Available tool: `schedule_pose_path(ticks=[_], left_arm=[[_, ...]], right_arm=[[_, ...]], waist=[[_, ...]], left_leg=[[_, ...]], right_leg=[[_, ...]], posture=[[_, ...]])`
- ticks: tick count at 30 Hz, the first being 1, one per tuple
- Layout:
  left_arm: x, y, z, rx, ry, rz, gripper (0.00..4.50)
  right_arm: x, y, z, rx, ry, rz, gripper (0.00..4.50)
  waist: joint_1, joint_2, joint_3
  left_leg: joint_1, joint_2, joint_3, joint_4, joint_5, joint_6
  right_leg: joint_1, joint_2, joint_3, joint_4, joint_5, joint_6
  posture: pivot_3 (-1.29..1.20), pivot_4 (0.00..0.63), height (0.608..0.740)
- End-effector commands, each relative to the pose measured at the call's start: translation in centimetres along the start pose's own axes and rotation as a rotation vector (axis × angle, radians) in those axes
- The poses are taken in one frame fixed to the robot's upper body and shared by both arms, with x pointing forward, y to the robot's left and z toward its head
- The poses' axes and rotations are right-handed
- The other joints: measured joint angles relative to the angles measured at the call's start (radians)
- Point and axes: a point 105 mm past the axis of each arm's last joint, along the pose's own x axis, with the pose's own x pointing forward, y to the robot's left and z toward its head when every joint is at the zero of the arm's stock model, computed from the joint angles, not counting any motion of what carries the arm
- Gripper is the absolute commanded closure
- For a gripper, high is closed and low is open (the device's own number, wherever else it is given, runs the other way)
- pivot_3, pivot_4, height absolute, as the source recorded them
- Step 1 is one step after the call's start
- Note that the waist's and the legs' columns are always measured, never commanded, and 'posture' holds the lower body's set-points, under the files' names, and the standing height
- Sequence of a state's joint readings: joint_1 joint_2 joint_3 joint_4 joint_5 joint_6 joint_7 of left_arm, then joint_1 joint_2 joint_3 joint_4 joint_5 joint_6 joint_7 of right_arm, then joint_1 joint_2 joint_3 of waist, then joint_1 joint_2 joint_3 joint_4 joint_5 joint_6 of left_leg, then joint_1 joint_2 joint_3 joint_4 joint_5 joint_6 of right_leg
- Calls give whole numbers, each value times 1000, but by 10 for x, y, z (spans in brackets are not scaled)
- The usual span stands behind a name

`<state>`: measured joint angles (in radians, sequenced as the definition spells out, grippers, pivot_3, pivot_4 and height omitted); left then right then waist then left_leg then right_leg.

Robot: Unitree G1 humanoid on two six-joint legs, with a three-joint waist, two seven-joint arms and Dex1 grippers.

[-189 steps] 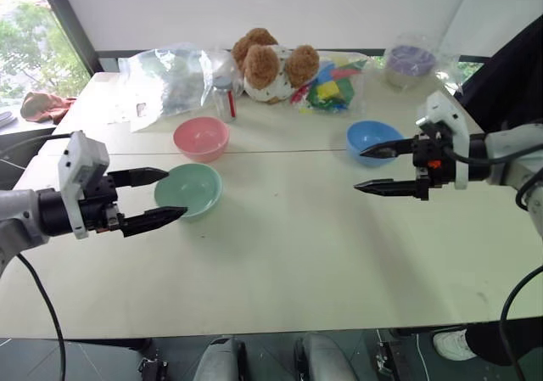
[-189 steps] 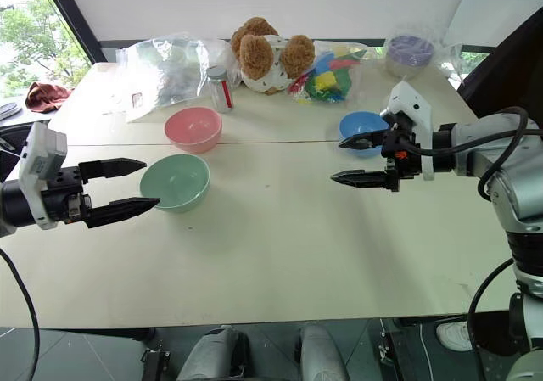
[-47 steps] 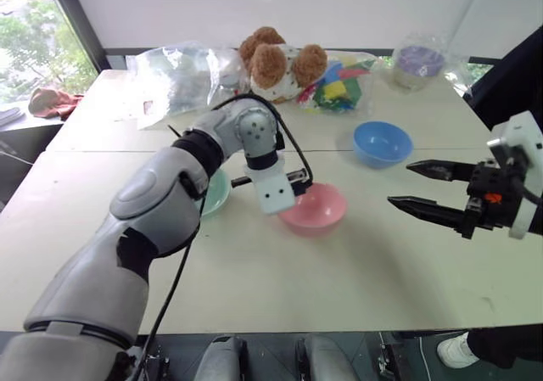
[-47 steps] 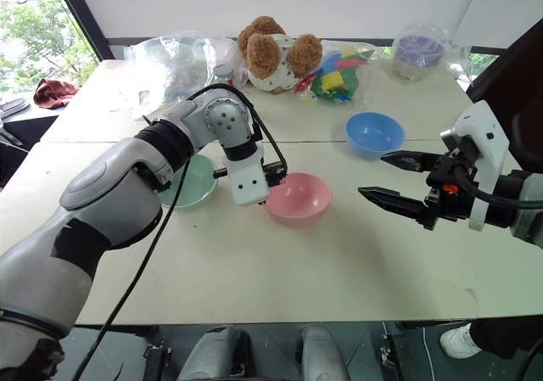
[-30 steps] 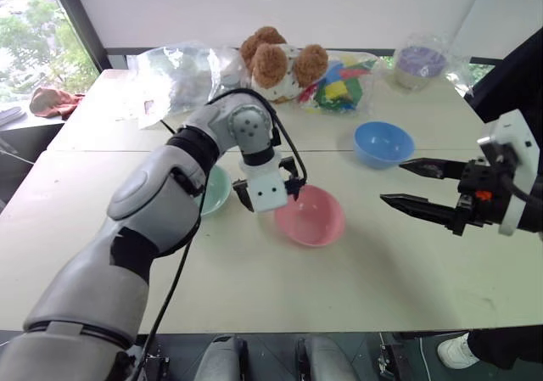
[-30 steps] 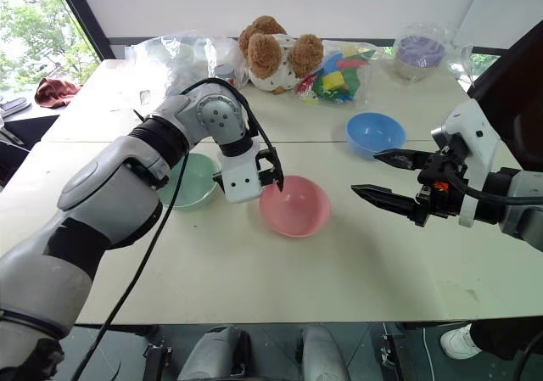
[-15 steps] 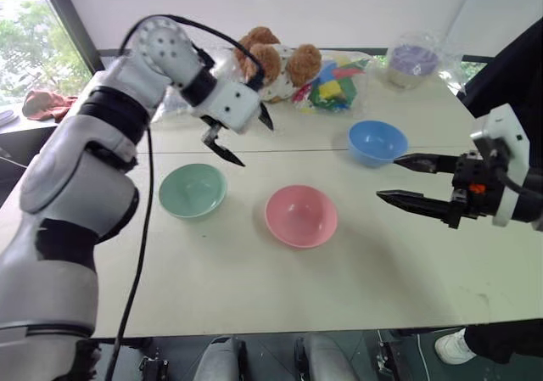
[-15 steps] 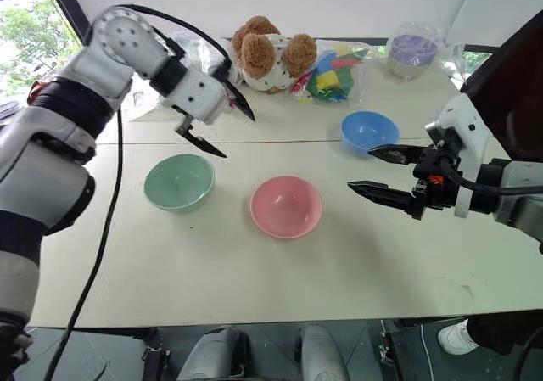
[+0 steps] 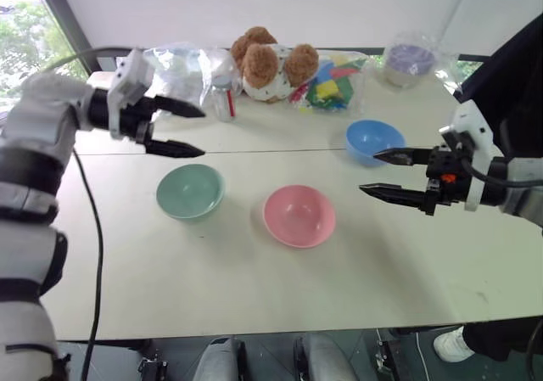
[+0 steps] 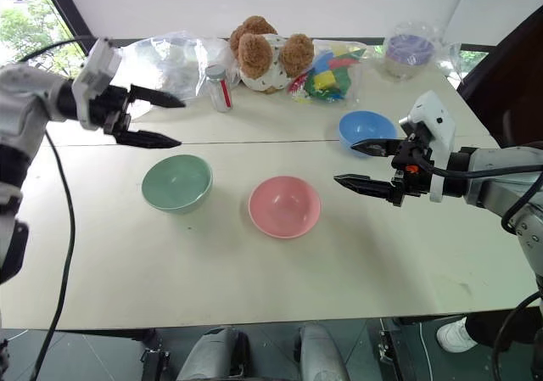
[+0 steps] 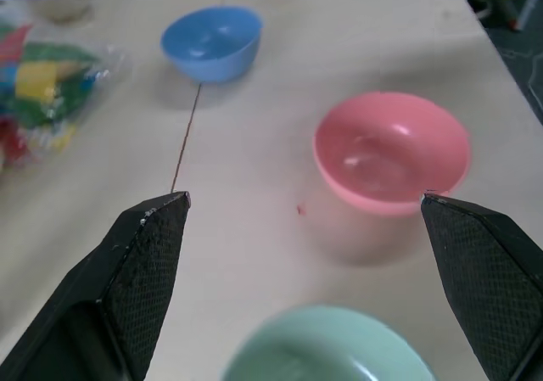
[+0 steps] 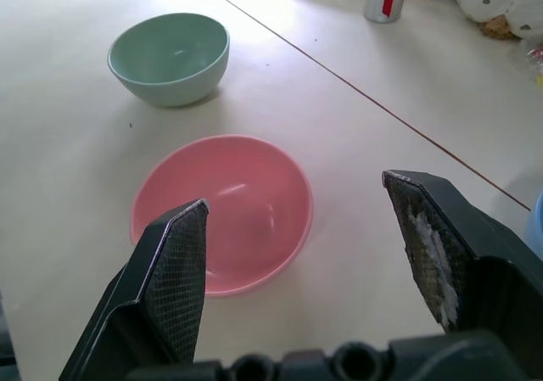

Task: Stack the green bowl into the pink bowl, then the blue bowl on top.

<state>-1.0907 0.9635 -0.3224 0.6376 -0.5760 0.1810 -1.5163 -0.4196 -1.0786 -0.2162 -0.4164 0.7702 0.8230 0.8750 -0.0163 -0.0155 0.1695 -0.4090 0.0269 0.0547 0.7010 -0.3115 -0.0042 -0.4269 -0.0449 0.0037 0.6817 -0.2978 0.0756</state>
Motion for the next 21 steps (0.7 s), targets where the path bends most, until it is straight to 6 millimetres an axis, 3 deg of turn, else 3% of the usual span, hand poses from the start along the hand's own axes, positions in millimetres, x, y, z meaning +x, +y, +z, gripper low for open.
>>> schedule_pose_path(ticks=[1,4,10,16,21], left_arm=[[-13,-15,9,50,6,46,24],[-15,-43,-7,50,107,-11,24],[-11,-71,-35,106,277,-103,24],[-9,-67,-63,185,416,-36,24],[-3,-72,-86,144,443,-4,24]], right_arm=[[-3,-3,11,-47,-28,-6,920],[-2,-5,12,-53,-21,11,920],[2,-7,14,-64,-23,29,920],[3,-6,15,-66,-33,24,920],[-1,3,16,-50,-32,54,920]], waist=[[4,0,0],[3,0,0],[5,0,0],[5,0,0],[5,0,0]], left_leg=[[0,0,0,0,0,0],[0,0,0,0,0,0],[1,-1,0,0,0,0],[1,0,0,0,0,0],[1,0,0,0,0,0]], right_leg=[[0,0,0,0,0,0],[0,-1,0,0,0,0],[2,-1,0,0,0,0],[1,1,0,0,0,0],[1,0,0,0,0,0]], posture=[[0,150,740],[0,150,740],[0,150,740],[0,150,740],[0,150,740]])
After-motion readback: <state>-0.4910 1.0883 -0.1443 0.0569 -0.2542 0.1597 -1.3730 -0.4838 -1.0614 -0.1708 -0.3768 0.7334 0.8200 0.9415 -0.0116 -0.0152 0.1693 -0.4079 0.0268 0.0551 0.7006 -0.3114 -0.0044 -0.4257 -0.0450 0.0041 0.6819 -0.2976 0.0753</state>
